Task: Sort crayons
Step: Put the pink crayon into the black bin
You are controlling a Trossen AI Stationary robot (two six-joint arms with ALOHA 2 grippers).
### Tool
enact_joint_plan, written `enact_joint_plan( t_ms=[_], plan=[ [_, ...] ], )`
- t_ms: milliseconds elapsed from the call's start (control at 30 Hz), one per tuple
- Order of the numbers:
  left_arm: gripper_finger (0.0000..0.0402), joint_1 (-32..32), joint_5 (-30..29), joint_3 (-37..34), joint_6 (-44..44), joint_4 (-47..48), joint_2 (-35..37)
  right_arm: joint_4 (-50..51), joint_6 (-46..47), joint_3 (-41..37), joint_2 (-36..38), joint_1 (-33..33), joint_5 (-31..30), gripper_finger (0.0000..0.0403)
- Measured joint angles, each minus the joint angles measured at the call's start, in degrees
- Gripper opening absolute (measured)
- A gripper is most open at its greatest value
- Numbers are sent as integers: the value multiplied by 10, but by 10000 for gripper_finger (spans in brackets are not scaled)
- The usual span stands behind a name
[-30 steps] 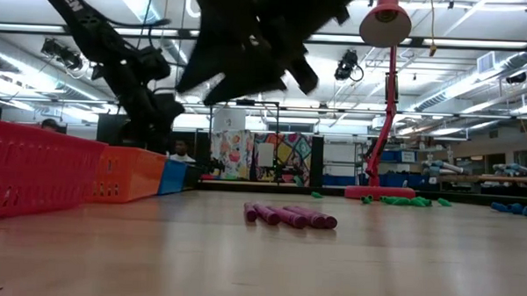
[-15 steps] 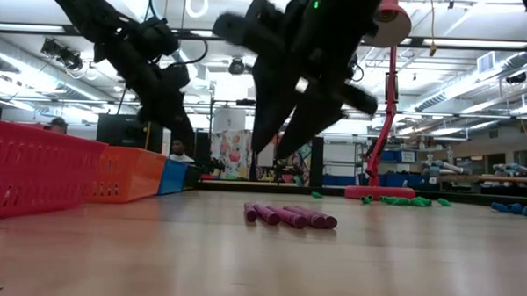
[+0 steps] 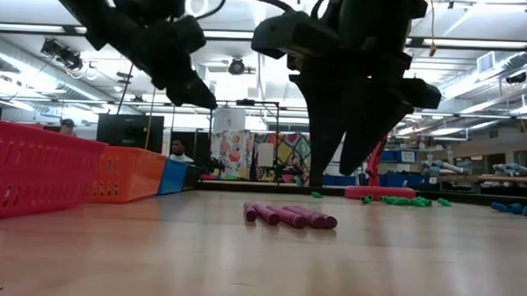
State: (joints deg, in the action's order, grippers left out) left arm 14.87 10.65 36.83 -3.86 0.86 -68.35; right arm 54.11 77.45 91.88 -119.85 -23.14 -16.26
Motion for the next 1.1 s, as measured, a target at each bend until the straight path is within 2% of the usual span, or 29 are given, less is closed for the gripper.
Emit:
enact_joint_plan(
  t_ms=[167, 300, 567, 667, 800, 1100],
  plan=[
    [156, -79, -12, -16, 19, -9, -1, -1, 0, -2, 0, 0, 1, 164],
    [156, -141, -44, -28, 31, -26, -1, -9, -1, -17, 0, 0, -15, 164],
    [156, -241, -164, -29, 32, -27, -1, -33, 9, -20, -12, -9, -43, 163],
    [156, -257, -191, -29, 32, -18, -1, -51, 23, -11, -26, -9, -32, 159],
    [156, -261, -216, -29, 32, 1, -1, -25, 36, 14, -50, -10, -27, 155],
    [156, -263, -218, -29, 32, 28, -1, 74, 35, 87, -95, -10, -29, 154]
  ],
)
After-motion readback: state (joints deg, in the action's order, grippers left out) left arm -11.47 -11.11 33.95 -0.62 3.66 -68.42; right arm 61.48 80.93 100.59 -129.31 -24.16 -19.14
